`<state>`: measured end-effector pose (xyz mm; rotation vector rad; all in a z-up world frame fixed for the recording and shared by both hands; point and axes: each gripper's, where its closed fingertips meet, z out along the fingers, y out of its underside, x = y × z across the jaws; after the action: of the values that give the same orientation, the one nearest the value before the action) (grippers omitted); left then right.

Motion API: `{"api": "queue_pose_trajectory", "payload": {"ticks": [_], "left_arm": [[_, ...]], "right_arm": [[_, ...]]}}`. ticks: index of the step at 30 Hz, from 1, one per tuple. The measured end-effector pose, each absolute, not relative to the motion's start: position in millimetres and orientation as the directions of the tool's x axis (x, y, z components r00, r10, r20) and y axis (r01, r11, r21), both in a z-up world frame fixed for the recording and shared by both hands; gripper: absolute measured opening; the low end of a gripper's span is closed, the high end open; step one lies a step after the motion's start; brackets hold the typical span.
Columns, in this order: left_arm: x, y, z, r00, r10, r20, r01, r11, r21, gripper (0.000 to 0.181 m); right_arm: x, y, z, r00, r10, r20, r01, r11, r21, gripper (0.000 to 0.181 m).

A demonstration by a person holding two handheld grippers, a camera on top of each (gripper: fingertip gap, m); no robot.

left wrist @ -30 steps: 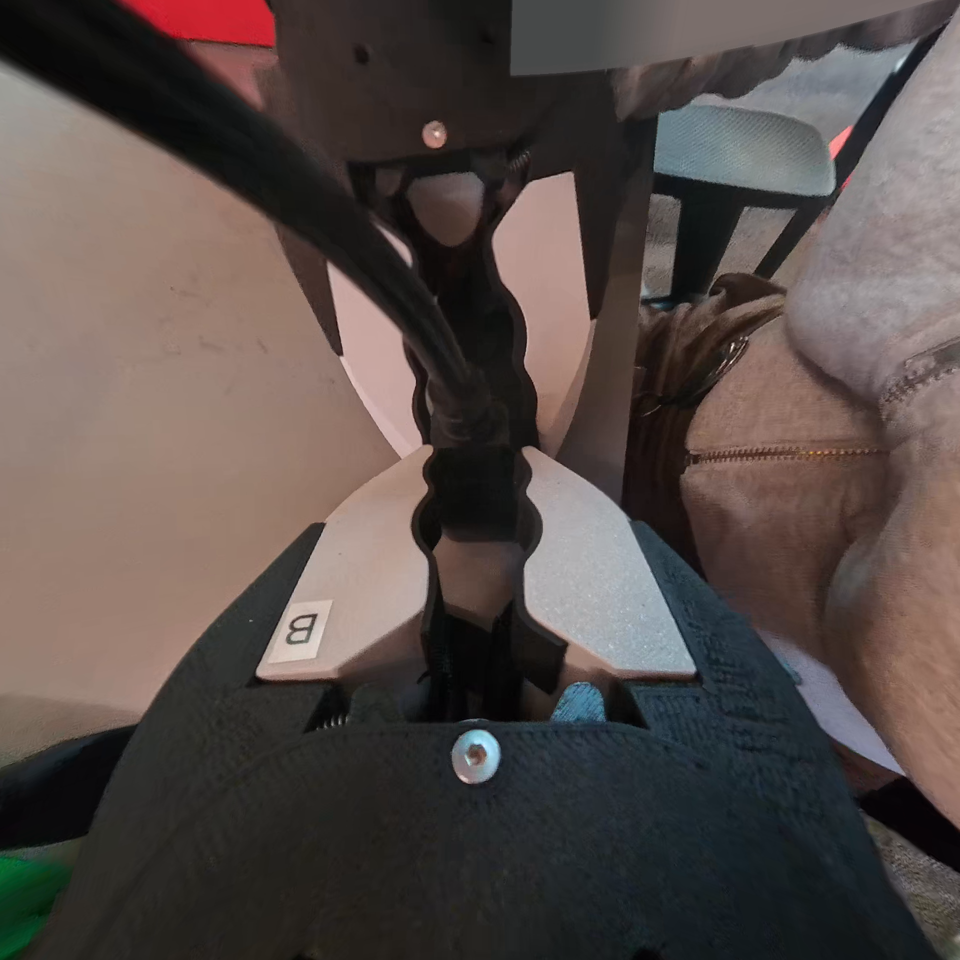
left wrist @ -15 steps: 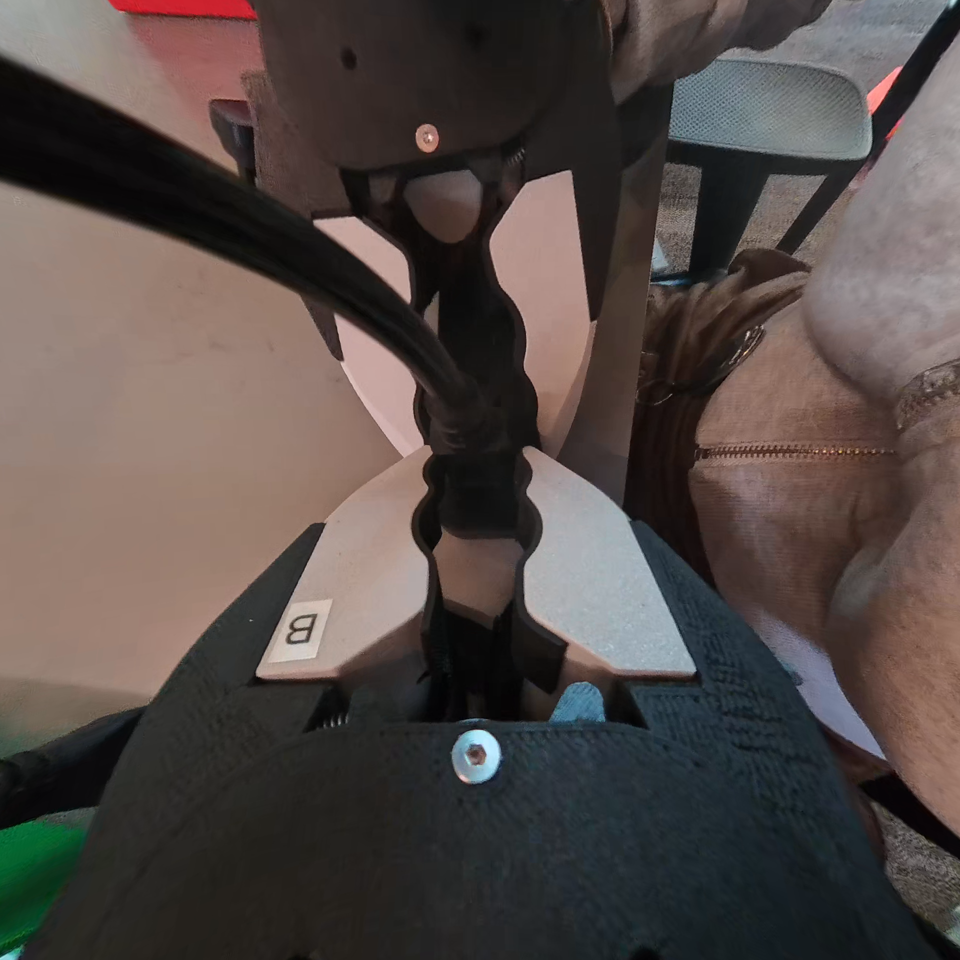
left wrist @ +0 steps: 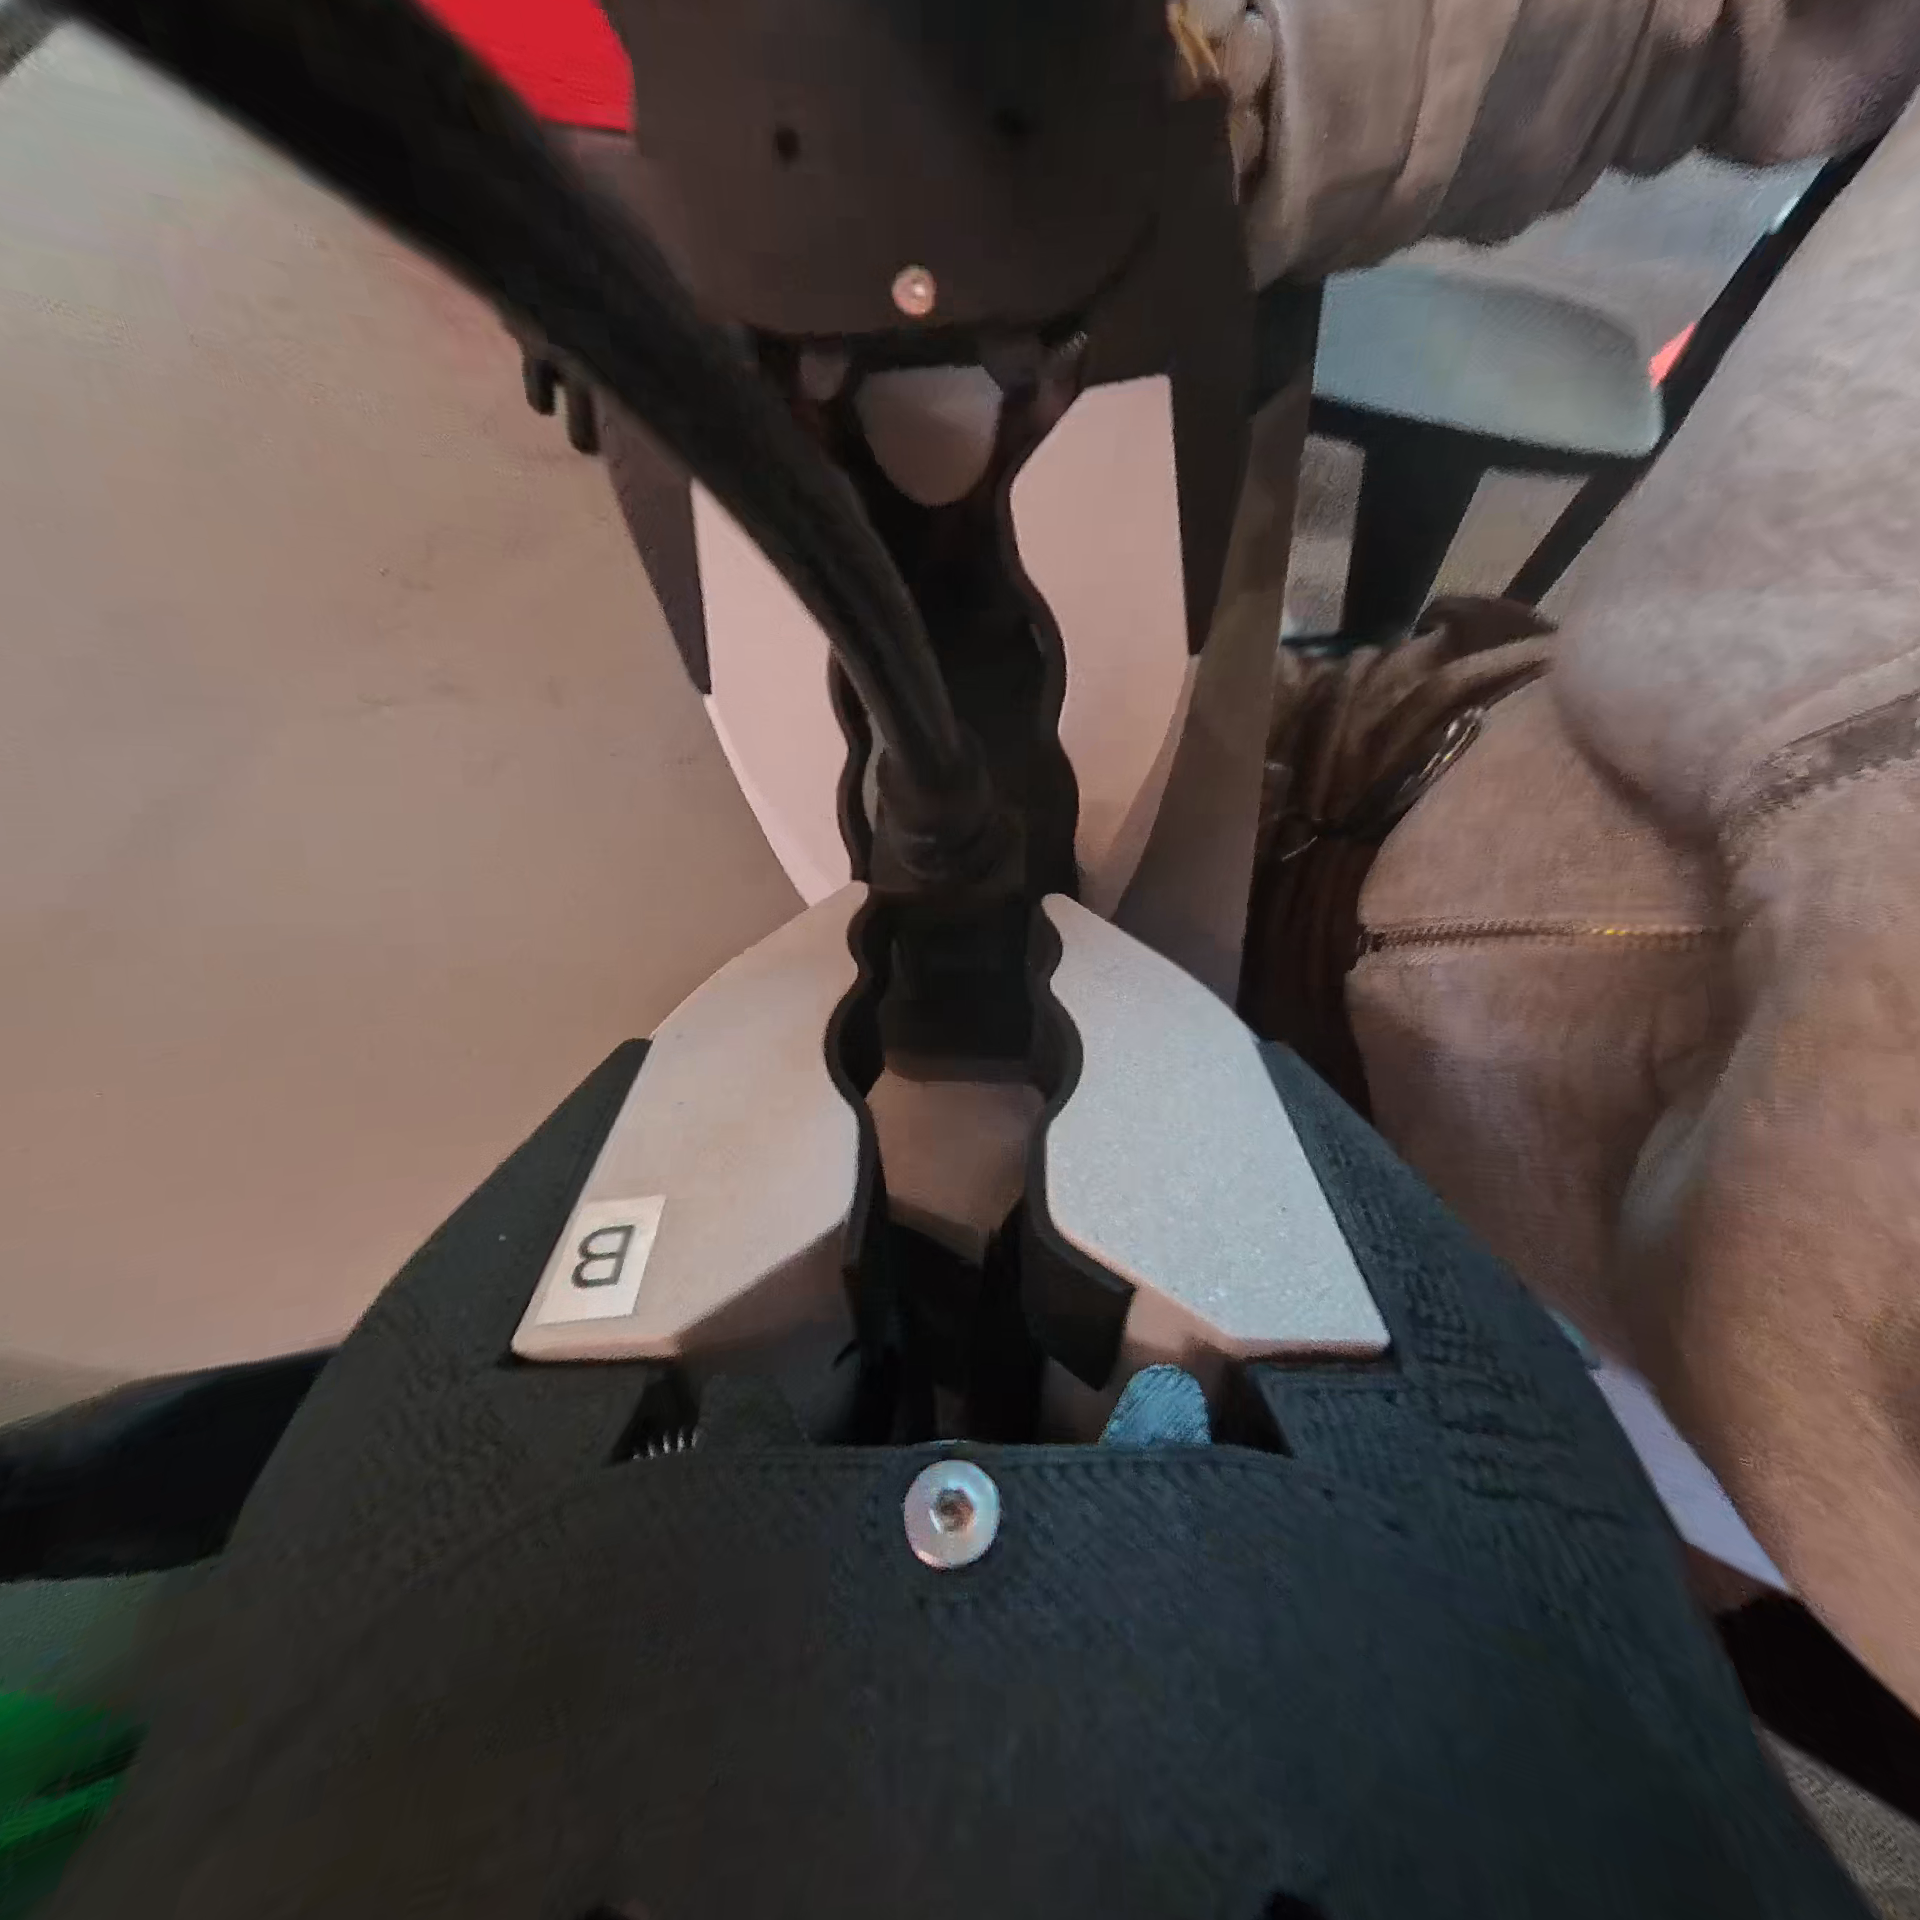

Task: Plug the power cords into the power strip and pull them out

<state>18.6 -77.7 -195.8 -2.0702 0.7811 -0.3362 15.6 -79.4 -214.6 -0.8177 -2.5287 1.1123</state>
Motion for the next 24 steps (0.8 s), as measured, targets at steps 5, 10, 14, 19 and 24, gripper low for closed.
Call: {"api": "queue_pose_trajectory", "payload": {"ticks": [5, 10, 14, 19, 24], "left_arm": [[16.3, -77.4, -195.7, 0.786, -0.618, -0.038, -0.389, -0.445, -0.807, 0.023], [20.6, -75.8, -195.7, 0.755, -0.638, -0.152, -0.508, -0.423, -0.75, 0.024], [13.9, -79.5, -193.5, 0.79, -0.614, 0.001, -0.339, -0.438, -0.833, 0.023], [18.4, -78.7, -193.0, 0.756, -0.639, -0.139, -0.478, -0.395, -0.784, 0.024], [14.1, -78.6, -192.8, 0.787, -0.617, 0.0, -0.34, -0.433, -0.835, 0.023]], "right_arm": [[12.3, -80.1, -215.2, -0.81, 0.586, 0.016, 0.39, 0.56, -0.731, 0.045], [15.6, -78.7, -215.0, -0.816, 0.578, 0.014, 0.386, 0.563, -0.731, 0.045], [11.5, -80.7, -215.0, -0.799, 0.6, 0.029, 0.39, 0.554, -0.735, 0.046], [12.7, -82.6, -215.1, -0.822, 0.569, 0.014, 0.381, 0.569, -0.729, 0.045], [11.3, -81.1, -215.3, -0.808, 0.588, 0.033, 0.383, 0.567, -0.729, 0.045]]}}
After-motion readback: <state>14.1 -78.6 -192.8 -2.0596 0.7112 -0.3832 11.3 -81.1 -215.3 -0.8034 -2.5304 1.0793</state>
